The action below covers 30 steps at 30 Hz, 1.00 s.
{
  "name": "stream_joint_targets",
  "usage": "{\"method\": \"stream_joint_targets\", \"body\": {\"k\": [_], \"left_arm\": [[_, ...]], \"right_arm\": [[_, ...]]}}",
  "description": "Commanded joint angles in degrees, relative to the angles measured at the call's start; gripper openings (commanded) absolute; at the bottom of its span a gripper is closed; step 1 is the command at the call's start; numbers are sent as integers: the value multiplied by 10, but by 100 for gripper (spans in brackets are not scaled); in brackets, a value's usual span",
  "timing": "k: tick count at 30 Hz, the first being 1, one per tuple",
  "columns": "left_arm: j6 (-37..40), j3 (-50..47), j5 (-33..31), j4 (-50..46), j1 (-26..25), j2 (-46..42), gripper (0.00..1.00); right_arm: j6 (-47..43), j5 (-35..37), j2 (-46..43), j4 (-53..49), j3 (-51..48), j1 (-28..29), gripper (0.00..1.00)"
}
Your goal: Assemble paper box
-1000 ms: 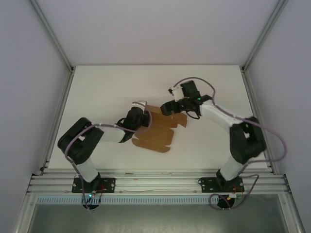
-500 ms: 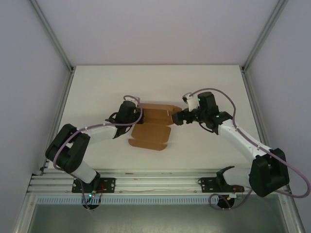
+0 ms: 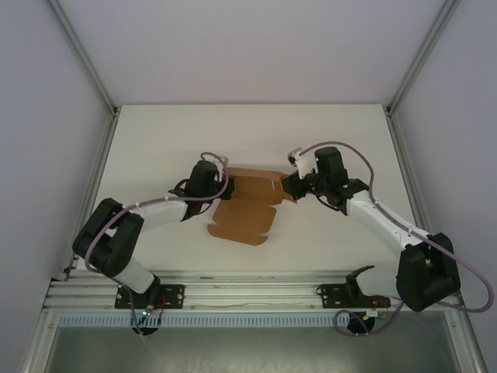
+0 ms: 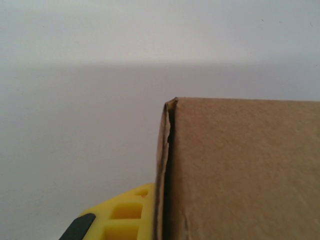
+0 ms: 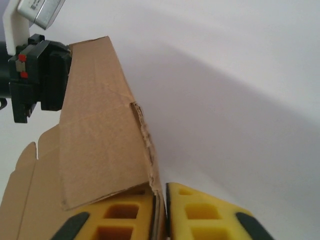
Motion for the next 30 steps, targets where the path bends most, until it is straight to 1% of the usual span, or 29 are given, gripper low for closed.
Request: {"method": "stream_joint_targets", "body": {"k": [1,2,4,5,7,8,13,16,17,19,22,23,26,27,28,29,30], "left_arm": [[-10,25,-68,-18,-2,3,2],[-10,28,-85,-23,-3,7,2],[-8,35,-139,-35,-10,16,2],[0,39,-160,-43,-14,22,2],[7,48,-227,-61,-25,37,2],[13,52,-251,-71,-28,45,2],[-2,71,-382,-118,-39,84,2],[-9,96,-429,-160,-44,109,2],[-11,101,-430,-164,-45,114,2],[-2,100,-400,-149,-48,117,2],[13,84,-323,-105,-52,104,2],[17,78,-287,-88,-53,96,2],[20,45,-186,-19,-54,63,0],[18,34,-163,0,-54,52,0],[12,23,-152,17,-55,41,0],[9,12,-146,31,-55,31,0],[9,5,-149,34,-55,24,0]], "right_arm": [[10,-5,-11,5,1,-2,7],[17,1,-16,9,-2,-2,4],[26,16,-24,12,-5,-1,0],[28,22,-26,12,-6,-1,0],[31,34,-30,10,-6,-1,0],[33,39,-31,10,-6,0,0],[46,45,-25,7,0,-1,0],[50,47,-18,1,6,0,0],[50,44,-16,-2,8,0,0],[55,40,-10,3,7,0,0],[60,26,-4,16,6,0,0],[62,17,0,19,7,0,2],[66,-1,6,30,9,0,17],[65,-2,5,33,9,0,25],[63,-1,4,35,9,0,29],[60,2,0,37,9,0,38],[56,4,-5,36,9,0,49]]}}
